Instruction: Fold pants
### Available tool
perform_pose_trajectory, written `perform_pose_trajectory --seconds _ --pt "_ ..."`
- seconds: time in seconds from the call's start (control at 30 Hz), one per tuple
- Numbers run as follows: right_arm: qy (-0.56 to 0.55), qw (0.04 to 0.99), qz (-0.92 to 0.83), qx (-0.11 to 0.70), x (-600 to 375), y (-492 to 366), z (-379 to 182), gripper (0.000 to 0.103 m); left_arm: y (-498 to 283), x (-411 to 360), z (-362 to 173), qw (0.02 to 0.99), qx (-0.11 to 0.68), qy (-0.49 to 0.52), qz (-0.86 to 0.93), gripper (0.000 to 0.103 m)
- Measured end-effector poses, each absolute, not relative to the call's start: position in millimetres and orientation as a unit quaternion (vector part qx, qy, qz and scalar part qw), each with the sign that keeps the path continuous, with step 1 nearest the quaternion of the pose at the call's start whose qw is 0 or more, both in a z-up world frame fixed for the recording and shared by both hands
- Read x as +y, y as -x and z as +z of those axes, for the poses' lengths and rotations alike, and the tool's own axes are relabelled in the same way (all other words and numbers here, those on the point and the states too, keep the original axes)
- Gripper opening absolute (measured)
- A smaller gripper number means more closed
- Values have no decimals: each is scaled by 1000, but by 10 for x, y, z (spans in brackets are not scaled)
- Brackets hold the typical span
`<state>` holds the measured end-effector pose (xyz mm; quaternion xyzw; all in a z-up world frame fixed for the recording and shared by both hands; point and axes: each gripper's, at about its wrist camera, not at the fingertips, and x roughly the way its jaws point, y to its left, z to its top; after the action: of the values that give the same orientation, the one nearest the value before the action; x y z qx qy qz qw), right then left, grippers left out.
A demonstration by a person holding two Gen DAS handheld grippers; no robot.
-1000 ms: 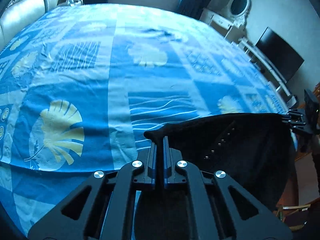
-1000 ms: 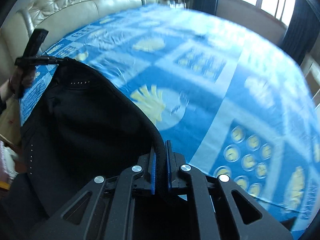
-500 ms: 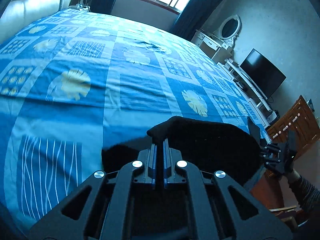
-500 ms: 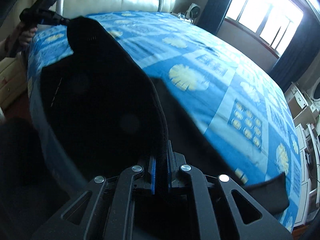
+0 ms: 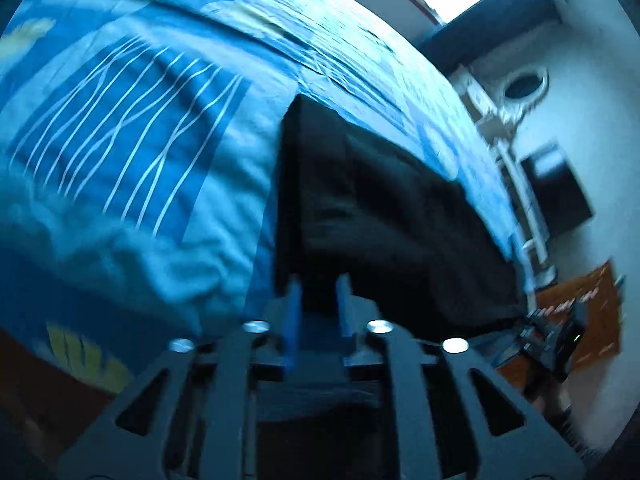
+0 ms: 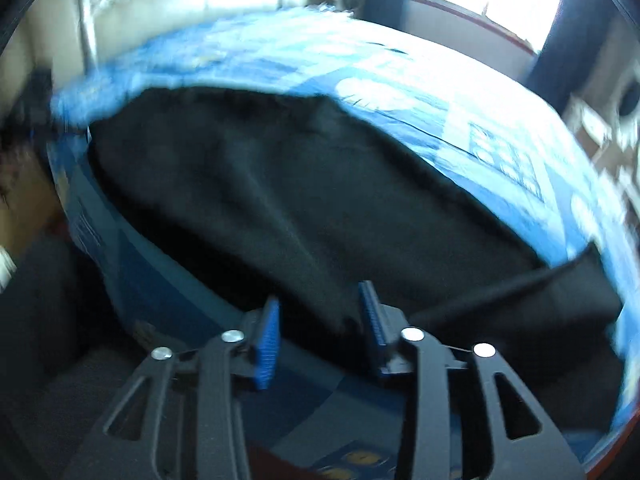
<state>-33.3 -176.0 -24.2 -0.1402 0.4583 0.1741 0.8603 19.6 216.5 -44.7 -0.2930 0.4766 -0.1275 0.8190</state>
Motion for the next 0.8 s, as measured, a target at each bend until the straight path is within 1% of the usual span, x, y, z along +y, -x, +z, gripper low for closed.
perform_pose_trajectory --seconds 0.03,0.07,0.13,0.27,0.4,0.6,0.8 --pt "103 862 177 464 -1847 346 -196 48 -137 2183 -424 816 469 314 -125 38" --pt "55 864 179 468 -1950 354 -155 51 -116 2178 -411 815 466 322 -122 44" --pt "-61 858 185 475 -2201 341 -123 53 -106 2134 -391 814 462 333 -115 45" --pt "-242 819 186 486 -2543 272 -278 53 -193 1992 -407 812 458 347 -103 47" --pt "-341 783 185 486 -2657 256 -454 54 -306 1870 -431 806 463 355 -95 48" --pt "-411 755 160 485 -2646 263 -619 56 -355 1743 -455 810 469 344 -72 50" --pt "-420 761 125 478 -2634 400 -560 57 -202 1774 -412 812 470 341 -50 50"
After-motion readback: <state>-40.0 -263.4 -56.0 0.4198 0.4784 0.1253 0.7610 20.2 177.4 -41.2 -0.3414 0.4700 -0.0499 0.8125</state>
